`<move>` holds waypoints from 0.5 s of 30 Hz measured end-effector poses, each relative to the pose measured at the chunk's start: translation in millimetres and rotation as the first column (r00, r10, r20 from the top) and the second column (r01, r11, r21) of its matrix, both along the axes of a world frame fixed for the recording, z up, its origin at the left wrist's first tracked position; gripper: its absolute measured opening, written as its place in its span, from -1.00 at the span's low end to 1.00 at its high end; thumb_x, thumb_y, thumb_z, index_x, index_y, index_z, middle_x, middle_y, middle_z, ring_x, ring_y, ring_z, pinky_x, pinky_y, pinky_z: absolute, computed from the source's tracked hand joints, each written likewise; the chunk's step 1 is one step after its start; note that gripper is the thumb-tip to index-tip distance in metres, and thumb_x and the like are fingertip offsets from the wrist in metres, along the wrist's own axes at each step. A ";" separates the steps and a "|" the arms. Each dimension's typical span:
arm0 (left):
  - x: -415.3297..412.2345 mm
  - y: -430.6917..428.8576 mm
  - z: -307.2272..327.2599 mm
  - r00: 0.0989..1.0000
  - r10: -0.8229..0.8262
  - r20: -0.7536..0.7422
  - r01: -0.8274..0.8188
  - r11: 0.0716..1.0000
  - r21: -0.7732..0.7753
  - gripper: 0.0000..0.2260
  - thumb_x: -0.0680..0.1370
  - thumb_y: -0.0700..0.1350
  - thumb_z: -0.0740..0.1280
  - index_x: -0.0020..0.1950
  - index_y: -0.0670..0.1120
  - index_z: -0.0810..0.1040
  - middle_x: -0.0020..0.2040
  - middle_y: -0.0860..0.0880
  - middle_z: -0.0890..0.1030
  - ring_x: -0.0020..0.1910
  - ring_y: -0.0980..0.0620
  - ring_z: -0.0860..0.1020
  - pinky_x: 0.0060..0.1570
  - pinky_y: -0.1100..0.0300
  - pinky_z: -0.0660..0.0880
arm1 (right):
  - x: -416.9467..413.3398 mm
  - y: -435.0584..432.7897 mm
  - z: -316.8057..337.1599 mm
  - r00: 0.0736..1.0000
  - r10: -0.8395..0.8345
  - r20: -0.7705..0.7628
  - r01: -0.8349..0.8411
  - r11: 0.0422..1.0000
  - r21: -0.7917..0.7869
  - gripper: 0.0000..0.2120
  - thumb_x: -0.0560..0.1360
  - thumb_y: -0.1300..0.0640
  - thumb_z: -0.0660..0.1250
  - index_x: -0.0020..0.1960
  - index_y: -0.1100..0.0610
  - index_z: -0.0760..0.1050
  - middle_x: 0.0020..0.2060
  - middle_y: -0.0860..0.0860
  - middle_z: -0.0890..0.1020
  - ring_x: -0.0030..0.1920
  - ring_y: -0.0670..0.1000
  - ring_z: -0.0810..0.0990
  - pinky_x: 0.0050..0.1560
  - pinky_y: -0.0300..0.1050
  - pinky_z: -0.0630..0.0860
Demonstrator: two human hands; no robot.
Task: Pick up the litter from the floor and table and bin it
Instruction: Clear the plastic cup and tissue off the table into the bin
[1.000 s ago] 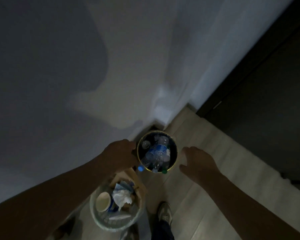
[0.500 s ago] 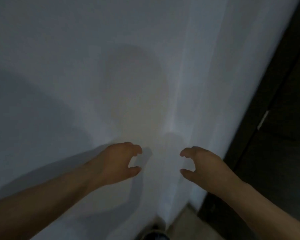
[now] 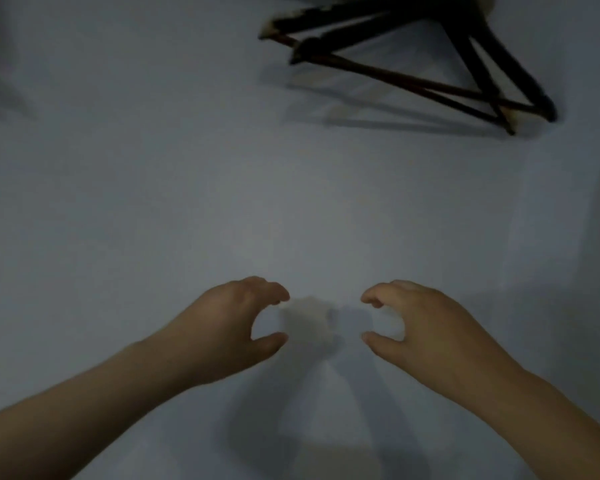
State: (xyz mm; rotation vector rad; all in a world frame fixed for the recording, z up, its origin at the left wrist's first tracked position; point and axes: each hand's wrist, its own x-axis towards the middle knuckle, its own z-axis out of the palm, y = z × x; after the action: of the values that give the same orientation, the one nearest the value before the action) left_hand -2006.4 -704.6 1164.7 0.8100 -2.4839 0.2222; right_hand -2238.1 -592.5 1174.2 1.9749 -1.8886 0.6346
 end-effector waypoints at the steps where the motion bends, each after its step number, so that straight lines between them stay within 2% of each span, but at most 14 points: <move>1: 20.2 4.1 3.2 0.998 0.058 -0.002 -0.058 0.998 -0.010 -0.55 0.50 0.19 0.30 0.36 0.16 0.39 0.23 0.20 0.48 0.13 0.24 0.46 -0.13 0.66 0.19 | 15.1 -7.6 2.9 0.999 0.046 -0.006 -0.046 0.999 -0.006 -0.63 0.48 -0.14 0.31 0.27 -0.17 0.40 0.11 -0.27 0.49 0.10 -0.23 0.43 0.06 -0.37 0.32; 3: 62.8 13.8 10.2 0.986 0.168 -0.003 -0.169 0.985 -0.025 -0.55 0.50 0.19 0.31 0.36 0.16 0.39 0.24 0.21 0.48 0.10 0.24 0.46 -0.09 0.62 0.19 | 49.7 -21.2 9.6 0.990 0.139 -0.018 -0.139 0.990 -0.007 -0.63 0.49 -0.13 0.30 0.28 -0.16 0.39 0.12 -0.25 0.49 0.13 -0.22 0.43 0.08 -0.37 0.30; 6: 131.5 32.8 20.2 0.950 0.313 -0.011 -0.313 0.949 -0.038 -0.57 0.50 0.18 0.31 0.35 0.16 0.39 0.20 0.20 0.48 0.01 0.25 0.44 -0.16 0.64 0.21 | 112.0 -37.7 21.7 0.960 0.277 -0.041 -0.278 0.961 -0.010 -0.61 0.49 -0.12 0.31 0.29 -0.15 0.39 0.15 -0.24 0.49 0.15 -0.20 0.45 0.14 -0.31 0.34; 8: 181.3 49.2 27.3 0.912 0.410 -0.028 -0.411 0.910 -0.050 -0.58 0.49 0.18 0.31 0.34 0.16 0.39 0.18 0.20 0.48 0.03 0.23 0.45 -0.11 0.55 0.24 | 160.1 -46.1 29.5 0.926 0.375 -0.048 -0.377 0.926 -0.029 -0.61 0.48 -0.13 0.31 0.29 -0.15 0.40 0.14 -0.24 0.49 0.15 -0.20 0.44 0.15 -0.29 0.34; 12: 287.3 94.8 37.8 0.806 0.588 -0.066 -0.592 0.803 -0.075 -0.57 0.49 0.18 0.32 0.33 0.15 0.40 0.19 0.19 0.49 0.09 0.20 0.49 0.05 0.38 0.36 | 272.9 -53.9 42.0 0.822 0.567 -0.060 -0.569 0.821 -0.047 -0.61 0.48 -0.14 0.30 0.28 -0.14 0.40 0.12 -0.23 0.49 0.13 -0.18 0.45 0.14 -0.26 0.39; 15: 371.2 142.0 40.3 0.714 0.696 -0.070 -0.700 0.709 -0.086 -0.56 0.48 0.19 0.32 0.34 0.15 0.40 0.21 0.19 0.49 0.12 0.19 0.50 0.11 0.35 0.39 | 367.6 -45.7 43.8 0.718 0.693 -0.063 -0.696 0.715 -0.067 -0.61 0.48 -0.14 0.31 0.28 -0.13 0.41 0.13 -0.23 0.49 0.15 -0.18 0.46 0.14 -0.26 0.39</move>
State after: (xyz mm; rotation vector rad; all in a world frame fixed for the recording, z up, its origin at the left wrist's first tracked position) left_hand -1635.3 -562.6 1205.1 1.6700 -1.9869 0.5936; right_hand -1870.5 -638.2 1218.0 2.6067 -1.0025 0.8403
